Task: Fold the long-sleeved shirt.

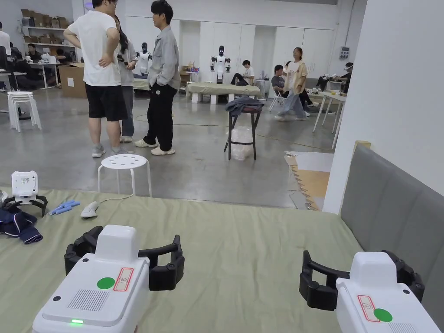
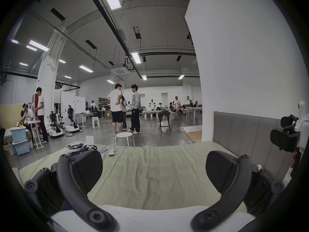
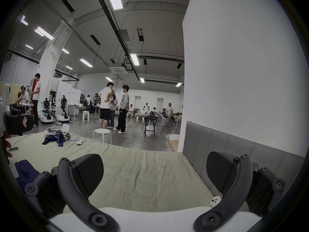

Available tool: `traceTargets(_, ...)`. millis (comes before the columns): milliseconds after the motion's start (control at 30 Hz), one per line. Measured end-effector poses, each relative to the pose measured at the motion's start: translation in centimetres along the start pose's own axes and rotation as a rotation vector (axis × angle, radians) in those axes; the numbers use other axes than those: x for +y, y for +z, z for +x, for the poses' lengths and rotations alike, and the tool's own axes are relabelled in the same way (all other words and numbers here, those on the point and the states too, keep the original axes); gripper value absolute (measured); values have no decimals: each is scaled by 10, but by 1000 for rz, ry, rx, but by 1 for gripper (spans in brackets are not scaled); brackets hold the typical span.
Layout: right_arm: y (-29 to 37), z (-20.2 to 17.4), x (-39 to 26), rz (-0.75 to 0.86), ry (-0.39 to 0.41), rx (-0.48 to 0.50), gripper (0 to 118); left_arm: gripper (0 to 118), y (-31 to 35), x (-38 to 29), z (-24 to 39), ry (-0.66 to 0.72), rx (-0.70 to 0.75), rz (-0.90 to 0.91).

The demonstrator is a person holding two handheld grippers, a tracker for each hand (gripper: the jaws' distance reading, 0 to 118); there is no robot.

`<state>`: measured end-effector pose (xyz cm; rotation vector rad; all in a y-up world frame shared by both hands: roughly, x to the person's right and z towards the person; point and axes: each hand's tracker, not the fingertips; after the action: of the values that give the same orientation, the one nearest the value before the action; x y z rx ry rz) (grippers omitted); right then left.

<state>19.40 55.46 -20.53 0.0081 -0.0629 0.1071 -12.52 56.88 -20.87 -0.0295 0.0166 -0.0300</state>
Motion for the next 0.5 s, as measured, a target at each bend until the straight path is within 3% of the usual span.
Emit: traceTargets(500,0,2,-4,-3,3,-1,118,111,1,0,-2,10,-38,0)
